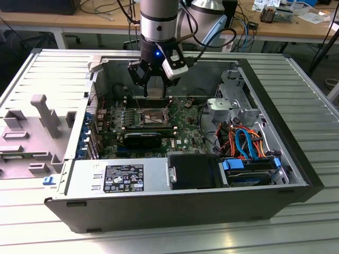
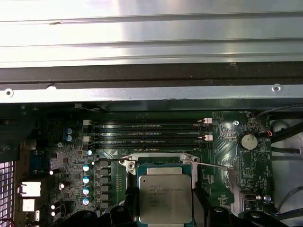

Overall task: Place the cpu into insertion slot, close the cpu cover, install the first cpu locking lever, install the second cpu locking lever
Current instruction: 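Place the cpu into insertion slot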

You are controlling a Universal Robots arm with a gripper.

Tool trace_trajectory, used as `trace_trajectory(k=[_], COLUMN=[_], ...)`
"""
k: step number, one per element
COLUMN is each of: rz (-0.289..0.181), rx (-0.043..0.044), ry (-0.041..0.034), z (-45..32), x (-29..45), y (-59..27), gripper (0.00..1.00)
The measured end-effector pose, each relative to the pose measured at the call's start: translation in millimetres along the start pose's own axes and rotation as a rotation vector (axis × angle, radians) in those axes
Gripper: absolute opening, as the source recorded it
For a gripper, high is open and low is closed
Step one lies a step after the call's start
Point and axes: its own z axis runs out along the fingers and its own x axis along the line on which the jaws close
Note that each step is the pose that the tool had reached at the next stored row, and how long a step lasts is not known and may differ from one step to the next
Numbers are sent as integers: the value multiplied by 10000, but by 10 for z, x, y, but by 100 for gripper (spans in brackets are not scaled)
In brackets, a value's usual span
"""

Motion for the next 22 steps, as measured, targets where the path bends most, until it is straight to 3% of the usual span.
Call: trace_trajectory(k=[22], rz=[656], rx=[-7], ry=[-27], z=[17], x=[-1], y=[-1], gripper=[55])
